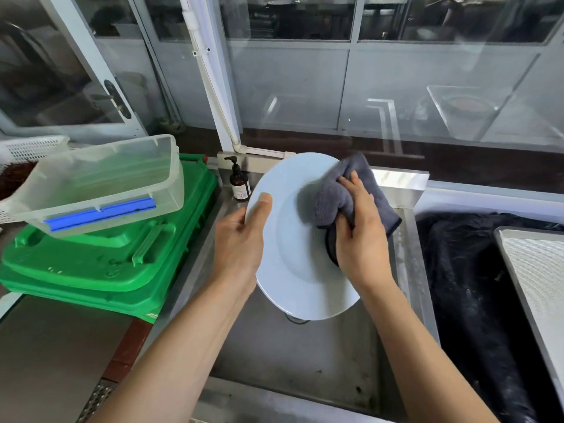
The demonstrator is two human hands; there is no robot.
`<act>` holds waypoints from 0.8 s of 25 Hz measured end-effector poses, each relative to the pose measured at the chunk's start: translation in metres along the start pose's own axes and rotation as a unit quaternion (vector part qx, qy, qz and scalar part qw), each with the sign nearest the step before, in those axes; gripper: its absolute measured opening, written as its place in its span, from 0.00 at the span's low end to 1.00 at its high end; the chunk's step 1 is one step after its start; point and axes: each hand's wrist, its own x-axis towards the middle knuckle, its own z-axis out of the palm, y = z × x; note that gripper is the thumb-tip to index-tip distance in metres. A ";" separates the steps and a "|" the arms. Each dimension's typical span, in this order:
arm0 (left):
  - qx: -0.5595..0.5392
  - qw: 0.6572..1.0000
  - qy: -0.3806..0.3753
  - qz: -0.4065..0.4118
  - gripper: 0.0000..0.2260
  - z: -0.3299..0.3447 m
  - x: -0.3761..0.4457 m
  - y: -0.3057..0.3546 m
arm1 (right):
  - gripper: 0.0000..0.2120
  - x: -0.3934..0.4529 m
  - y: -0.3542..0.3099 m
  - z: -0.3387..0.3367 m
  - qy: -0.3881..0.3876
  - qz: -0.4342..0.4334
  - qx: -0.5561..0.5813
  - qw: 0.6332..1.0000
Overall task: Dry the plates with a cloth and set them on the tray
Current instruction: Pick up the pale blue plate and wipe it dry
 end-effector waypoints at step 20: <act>0.001 0.994 0.107 -0.019 0.17 0.020 0.013 -0.001 | 0.16 -0.095 0.006 0.016 0.032 -0.231 -0.145 0.961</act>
